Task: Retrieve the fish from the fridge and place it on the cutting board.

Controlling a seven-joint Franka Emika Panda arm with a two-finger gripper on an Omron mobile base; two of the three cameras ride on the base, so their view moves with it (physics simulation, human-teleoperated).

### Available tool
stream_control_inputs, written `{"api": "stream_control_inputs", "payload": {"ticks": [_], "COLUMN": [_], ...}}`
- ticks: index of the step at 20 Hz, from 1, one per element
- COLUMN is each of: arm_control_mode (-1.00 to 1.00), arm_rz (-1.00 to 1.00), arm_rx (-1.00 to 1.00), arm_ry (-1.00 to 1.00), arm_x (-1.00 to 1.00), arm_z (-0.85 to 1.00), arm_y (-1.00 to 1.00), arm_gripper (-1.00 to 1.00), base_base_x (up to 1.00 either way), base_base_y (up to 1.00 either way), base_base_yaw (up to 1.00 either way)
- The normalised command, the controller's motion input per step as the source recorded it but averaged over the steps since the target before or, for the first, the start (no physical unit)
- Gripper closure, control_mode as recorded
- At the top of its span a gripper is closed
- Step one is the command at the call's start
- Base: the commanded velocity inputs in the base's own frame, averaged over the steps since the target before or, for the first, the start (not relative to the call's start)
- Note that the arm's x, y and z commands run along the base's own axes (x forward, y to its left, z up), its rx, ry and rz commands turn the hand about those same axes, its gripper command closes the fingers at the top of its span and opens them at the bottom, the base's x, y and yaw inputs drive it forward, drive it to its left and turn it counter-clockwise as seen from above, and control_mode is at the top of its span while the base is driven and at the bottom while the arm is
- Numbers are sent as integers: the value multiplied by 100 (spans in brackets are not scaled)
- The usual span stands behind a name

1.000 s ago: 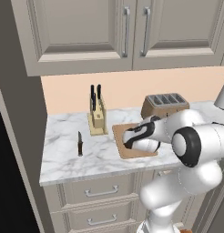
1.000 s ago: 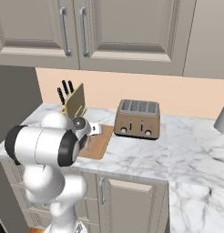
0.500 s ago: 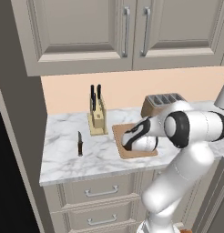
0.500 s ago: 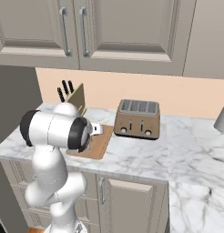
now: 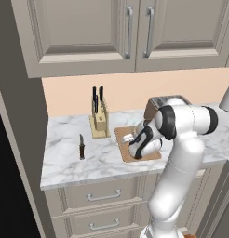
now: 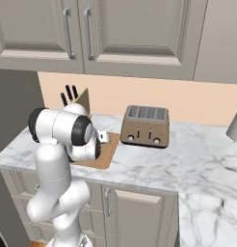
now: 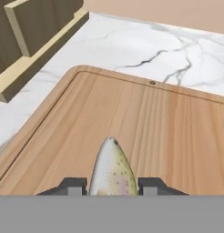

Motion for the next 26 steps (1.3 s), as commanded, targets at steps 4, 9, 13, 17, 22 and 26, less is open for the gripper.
{"api": "stream_control_inputs", "payload": {"ticks": [4, 9, 13, 17, 22, 26], "arm_control_mode": [-100, -100, -100, -100, -100, -100], "arm_rz": [0, 0, 0, 0, 0, 0], "arm_rx": [0, 0, 0, 0, -1, 0], "arm_ry": [0, 0, 0, -9, -13, -5], "arm_x": [19, 12, 0, -16, -46, -69], "arm_z": [-32, -28, 2, 39, 37, 47], "arm_y": [-15, -29, -20, 1, 2, 0], "arm_gripper": [-100, -100, -100, -100, -100, -100], "base_base_x": [0, 0, 0, 0, 0, 0], "base_base_y": [0, 0, 0, 0, 0, 0], "base_base_yaw": [0, 0, 0, 0, 0, 0]}}
